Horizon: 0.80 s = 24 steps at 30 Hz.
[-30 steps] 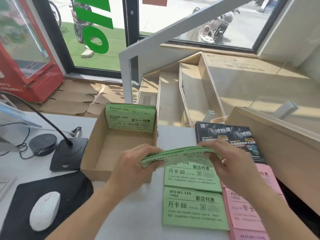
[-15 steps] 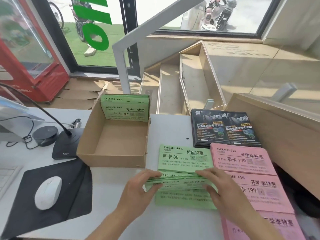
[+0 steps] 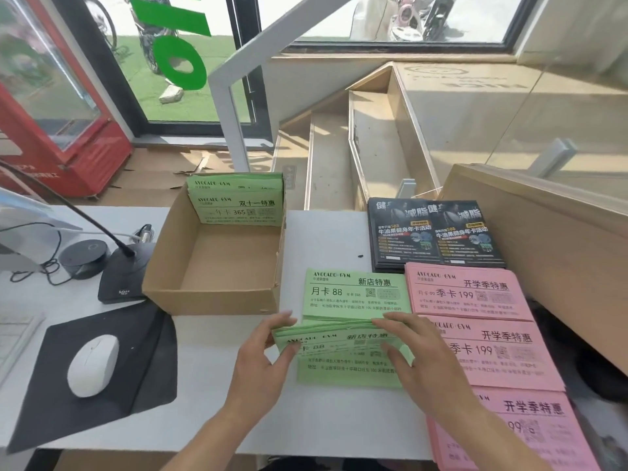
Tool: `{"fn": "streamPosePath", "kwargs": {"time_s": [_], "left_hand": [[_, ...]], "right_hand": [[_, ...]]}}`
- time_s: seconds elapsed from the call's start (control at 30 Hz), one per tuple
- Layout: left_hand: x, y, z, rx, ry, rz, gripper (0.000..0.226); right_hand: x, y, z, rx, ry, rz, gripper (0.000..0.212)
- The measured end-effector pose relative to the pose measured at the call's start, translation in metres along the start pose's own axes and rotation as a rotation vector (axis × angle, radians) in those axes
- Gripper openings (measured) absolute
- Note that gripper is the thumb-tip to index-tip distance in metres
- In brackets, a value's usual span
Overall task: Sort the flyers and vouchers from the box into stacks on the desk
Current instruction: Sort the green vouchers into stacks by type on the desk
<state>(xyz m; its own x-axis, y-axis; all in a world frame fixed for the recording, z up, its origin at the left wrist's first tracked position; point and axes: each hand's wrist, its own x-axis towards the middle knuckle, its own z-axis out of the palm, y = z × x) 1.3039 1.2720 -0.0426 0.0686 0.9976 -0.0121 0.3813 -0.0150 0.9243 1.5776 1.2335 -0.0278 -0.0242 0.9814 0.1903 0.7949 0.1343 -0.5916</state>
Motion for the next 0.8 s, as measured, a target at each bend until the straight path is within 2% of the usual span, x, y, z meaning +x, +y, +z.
{"fn": "streamPosePath", "kwargs": {"time_s": [0.1, 0.17, 0.3, 0.4, 0.53, 0.63, 0.73, 0.8], "left_hand": [[0.000, -0.004, 0.007, -0.086, -0.013, -0.159, 0.064], [-0.002, -0.005, 0.013, -0.127, -0.024, -0.209, 0.058], [0.002, 0.013, 0.024, -0.171, 0.047, -0.139, 0.047], [0.025, 0.031, 0.031, -0.149, 0.076, -0.072, 0.059], [0.071, 0.038, 0.047, 0.093, 0.074, -0.056, 0.069], [0.092, 0.035, 0.055, 0.227, 0.011, -0.149, 0.071], [0.097, 0.032, 0.053, 0.244, -0.036, -0.248, 0.074], [0.096, 0.028, 0.050, 0.213, -0.061, -0.299, 0.076]], "right_hand": [[-0.002, -0.001, 0.003, 0.107, -0.033, 0.187, 0.065], [-0.001, 0.000, 0.005, 0.166, -0.057, 0.307, 0.062], [0.012, -0.005, -0.001, 0.318, 0.001, 0.430, 0.047], [0.037, -0.006, -0.014, 0.350, 0.108, 0.457, 0.050], [0.080, 0.006, -0.009, 0.195, 0.102, 0.439, 0.064], [0.095, 0.013, 0.003, 0.028, 0.028, 0.385, 0.061], [0.100, 0.012, 0.009, -0.141, -0.048, 0.391, 0.061], [0.096, 0.011, 0.014, -0.305, -0.041, 0.327, 0.060]]}}
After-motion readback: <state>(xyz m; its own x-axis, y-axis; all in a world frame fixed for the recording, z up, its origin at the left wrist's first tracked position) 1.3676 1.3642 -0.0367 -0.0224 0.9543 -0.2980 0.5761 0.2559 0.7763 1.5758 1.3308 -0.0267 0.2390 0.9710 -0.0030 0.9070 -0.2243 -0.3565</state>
